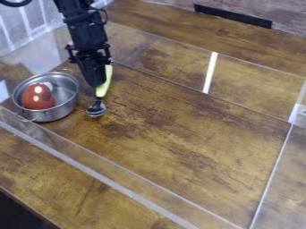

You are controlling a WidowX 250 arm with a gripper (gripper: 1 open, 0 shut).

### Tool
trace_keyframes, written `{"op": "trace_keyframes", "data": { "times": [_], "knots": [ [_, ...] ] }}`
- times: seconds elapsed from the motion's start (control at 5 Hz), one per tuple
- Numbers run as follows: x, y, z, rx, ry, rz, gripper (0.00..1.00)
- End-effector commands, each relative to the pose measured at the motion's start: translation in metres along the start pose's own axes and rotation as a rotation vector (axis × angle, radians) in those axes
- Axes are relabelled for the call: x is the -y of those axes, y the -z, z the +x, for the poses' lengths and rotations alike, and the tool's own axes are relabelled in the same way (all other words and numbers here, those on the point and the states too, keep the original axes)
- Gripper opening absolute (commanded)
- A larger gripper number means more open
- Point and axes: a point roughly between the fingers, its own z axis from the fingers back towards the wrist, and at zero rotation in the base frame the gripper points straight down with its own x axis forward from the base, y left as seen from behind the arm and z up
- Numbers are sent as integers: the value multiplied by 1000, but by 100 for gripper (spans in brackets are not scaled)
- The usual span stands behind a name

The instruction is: Move the green spoon to the left

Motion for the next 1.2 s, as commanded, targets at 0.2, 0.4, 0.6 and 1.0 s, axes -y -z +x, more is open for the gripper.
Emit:
{"op": "trace_keyframes", "data": {
  "times": [0.2, 0.4, 0.6, 1.0],
  "knots": [
    [13, -46, 12, 84, 30, 54, 0],
    [12, -55, 13, 68, 66, 50, 100],
    [12, -64, 15, 56, 100, 44, 100],
    [47, -70, 27, 91, 56, 76, 100]
  ]
}}
